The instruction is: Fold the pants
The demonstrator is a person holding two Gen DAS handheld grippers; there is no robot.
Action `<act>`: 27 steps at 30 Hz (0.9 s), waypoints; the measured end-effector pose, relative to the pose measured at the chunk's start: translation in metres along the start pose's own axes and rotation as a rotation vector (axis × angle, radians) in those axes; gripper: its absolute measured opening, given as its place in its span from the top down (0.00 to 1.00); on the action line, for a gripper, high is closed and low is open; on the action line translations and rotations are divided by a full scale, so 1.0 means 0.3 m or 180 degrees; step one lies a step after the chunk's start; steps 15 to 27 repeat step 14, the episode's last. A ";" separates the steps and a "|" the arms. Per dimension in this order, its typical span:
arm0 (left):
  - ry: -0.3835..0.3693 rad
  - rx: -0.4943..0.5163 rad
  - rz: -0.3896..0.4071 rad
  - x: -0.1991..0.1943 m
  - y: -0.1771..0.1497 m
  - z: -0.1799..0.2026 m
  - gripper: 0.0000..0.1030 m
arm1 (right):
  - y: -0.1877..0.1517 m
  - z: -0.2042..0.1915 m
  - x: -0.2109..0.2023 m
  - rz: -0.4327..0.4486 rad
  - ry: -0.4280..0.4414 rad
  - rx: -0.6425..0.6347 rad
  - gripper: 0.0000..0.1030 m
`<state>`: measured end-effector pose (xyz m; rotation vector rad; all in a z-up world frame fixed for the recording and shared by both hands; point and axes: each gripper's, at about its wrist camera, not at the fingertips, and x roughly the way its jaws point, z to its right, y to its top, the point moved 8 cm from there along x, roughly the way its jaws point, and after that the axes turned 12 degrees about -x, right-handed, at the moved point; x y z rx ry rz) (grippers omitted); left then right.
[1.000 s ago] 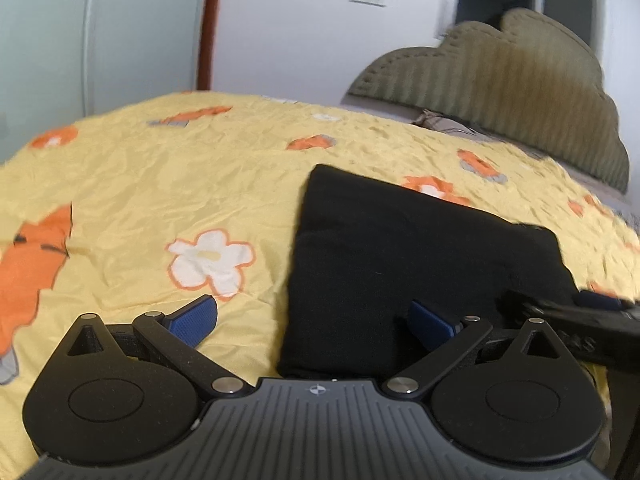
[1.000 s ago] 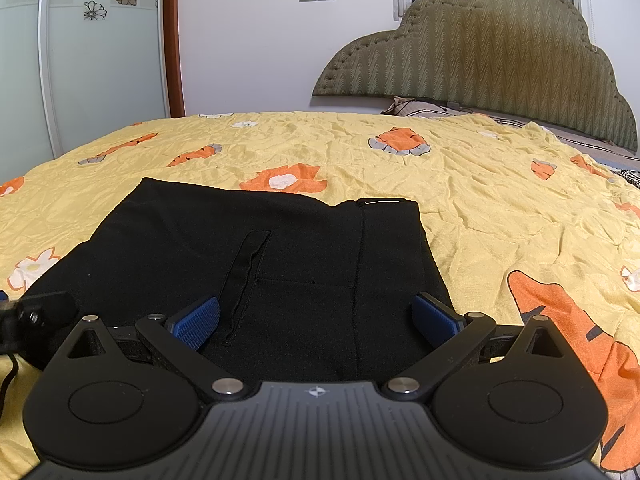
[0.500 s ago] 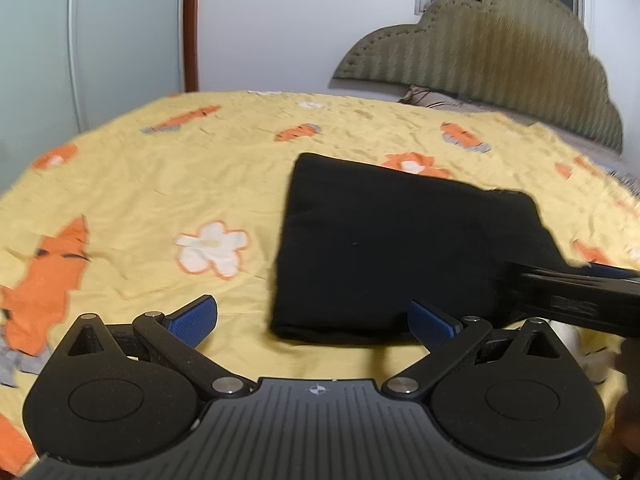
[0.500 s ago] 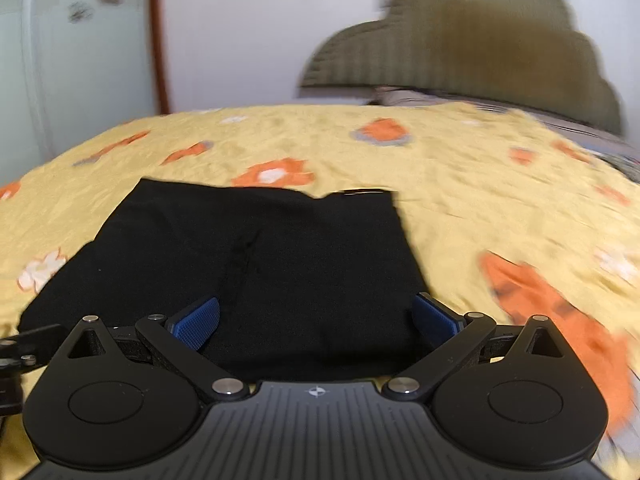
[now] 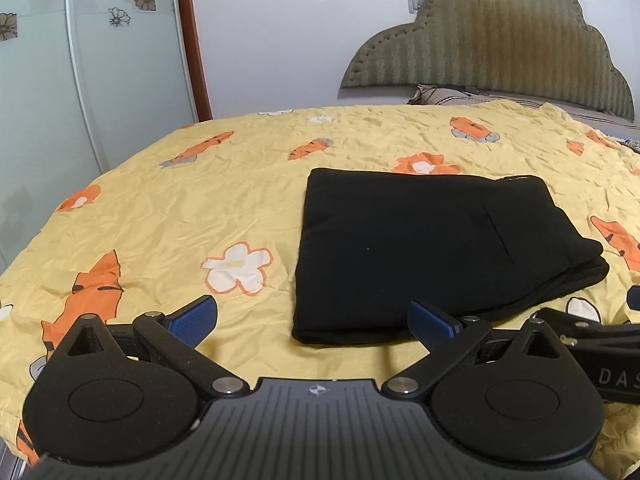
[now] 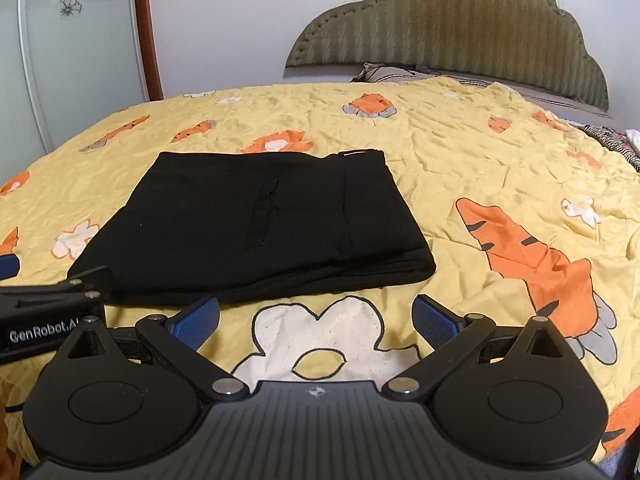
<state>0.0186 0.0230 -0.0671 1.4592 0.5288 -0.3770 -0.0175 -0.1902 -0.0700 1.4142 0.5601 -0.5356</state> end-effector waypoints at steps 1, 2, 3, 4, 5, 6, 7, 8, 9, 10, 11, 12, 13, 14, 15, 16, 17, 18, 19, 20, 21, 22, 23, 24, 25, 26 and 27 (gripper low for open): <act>0.0007 0.0000 0.0001 0.000 0.001 -0.001 0.00 | -0.004 0.002 -0.002 -0.0005 0.0006 0.0005 0.00; 0.0010 0.0002 0.0000 0.000 0.001 -0.002 0.00 | -0.006 0.002 -0.002 -0.0007 0.0012 0.0008 0.00; 0.0009 0.0004 -0.0001 -0.001 0.000 -0.002 0.00 | -0.009 0.002 -0.002 -0.0010 0.0016 0.0009 0.00; 0.0008 0.0007 -0.0004 -0.001 0.000 -0.002 0.00 | -0.010 0.001 -0.001 -0.0019 0.0020 0.0008 0.00; 0.0007 0.0008 -0.0007 0.000 0.000 -0.002 0.00 | -0.012 0.001 -0.001 -0.0025 0.0024 0.0009 0.00; 0.0007 0.0009 -0.0006 0.000 -0.001 -0.003 0.00 | -0.012 0.001 -0.002 -0.0022 0.0029 0.0012 0.00; 0.0007 0.0009 0.0003 -0.001 0.000 -0.003 0.00 | -0.011 -0.001 -0.003 -0.0016 0.0036 0.0012 0.00; 0.0009 0.0010 0.0024 -0.002 0.000 -0.003 0.00 | -0.011 -0.002 -0.004 -0.0009 0.0044 0.0006 0.00; 0.0005 0.0011 0.0044 -0.004 0.001 -0.004 0.00 | -0.010 -0.004 -0.005 -0.0004 0.0045 -0.0006 0.00; -0.0007 0.0008 0.0060 -0.006 0.003 -0.004 0.00 | -0.010 -0.005 -0.006 -0.0001 0.0039 -0.0017 0.00; -0.0013 0.0005 0.0071 -0.008 0.003 -0.006 0.00 | -0.011 -0.006 -0.007 0.0003 0.0028 -0.0025 0.00; -0.0005 -0.0002 0.0085 -0.010 0.005 -0.009 0.00 | -0.011 -0.006 -0.008 0.0009 0.0019 -0.0032 0.00; 0.0007 -0.0004 0.0095 -0.010 0.007 -0.011 0.00 | -0.010 -0.007 -0.008 0.0012 0.0018 -0.0039 0.00; 0.0009 -0.0004 0.0098 -0.010 0.009 -0.013 0.00 | -0.010 -0.006 -0.009 0.0017 0.0023 -0.0042 0.00; 0.0009 -0.0004 0.0098 -0.010 0.009 -0.013 0.00 | -0.010 -0.006 -0.009 0.0017 0.0023 -0.0042 0.00; 0.0009 -0.0004 0.0098 -0.010 0.009 -0.013 0.00 | -0.010 -0.006 -0.009 0.0017 0.0023 -0.0042 0.00; 0.0009 -0.0004 0.0098 -0.010 0.009 -0.013 0.00 | -0.010 -0.006 -0.009 0.0017 0.0023 -0.0042 0.00; 0.0009 -0.0004 0.0098 -0.010 0.009 -0.013 0.00 | -0.010 -0.006 -0.009 0.0017 0.0023 -0.0042 0.00; 0.0009 -0.0004 0.0098 -0.010 0.009 -0.013 0.00 | -0.010 -0.006 -0.009 0.0017 0.0023 -0.0042 0.00; 0.0009 -0.0004 0.0098 -0.010 0.009 -0.013 0.00 | -0.010 -0.006 -0.009 0.0017 0.0023 -0.0042 0.00; 0.0009 -0.0004 0.0098 -0.010 0.009 -0.013 0.00 | -0.010 -0.006 -0.009 0.0017 0.0023 -0.0042 0.00; 0.0009 -0.0004 0.0098 -0.010 0.009 -0.013 0.00 | -0.010 -0.006 -0.009 0.0017 0.0023 -0.0042 0.00; 0.0009 -0.0004 0.0098 -0.010 0.009 -0.013 0.00 | -0.010 -0.006 -0.009 0.0017 0.0023 -0.0042 0.00; 0.0009 -0.0004 0.0098 -0.010 0.009 -0.013 0.00 | -0.010 -0.006 -0.009 0.0017 0.0023 -0.0042 0.00; 0.0009 -0.0004 0.0098 -0.010 0.009 -0.013 0.00 | -0.010 -0.006 -0.009 0.0017 0.0023 -0.0042 0.00; 0.0009 -0.0004 0.0098 -0.010 0.009 -0.013 0.00 | -0.010 -0.006 -0.009 0.0017 0.0023 -0.0042 0.00; 0.0009 -0.0004 0.0098 -0.010 0.009 -0.013 0.00 | -0.010 -0.006 -0.009 0.0017 0.0023 -0.0042 0.00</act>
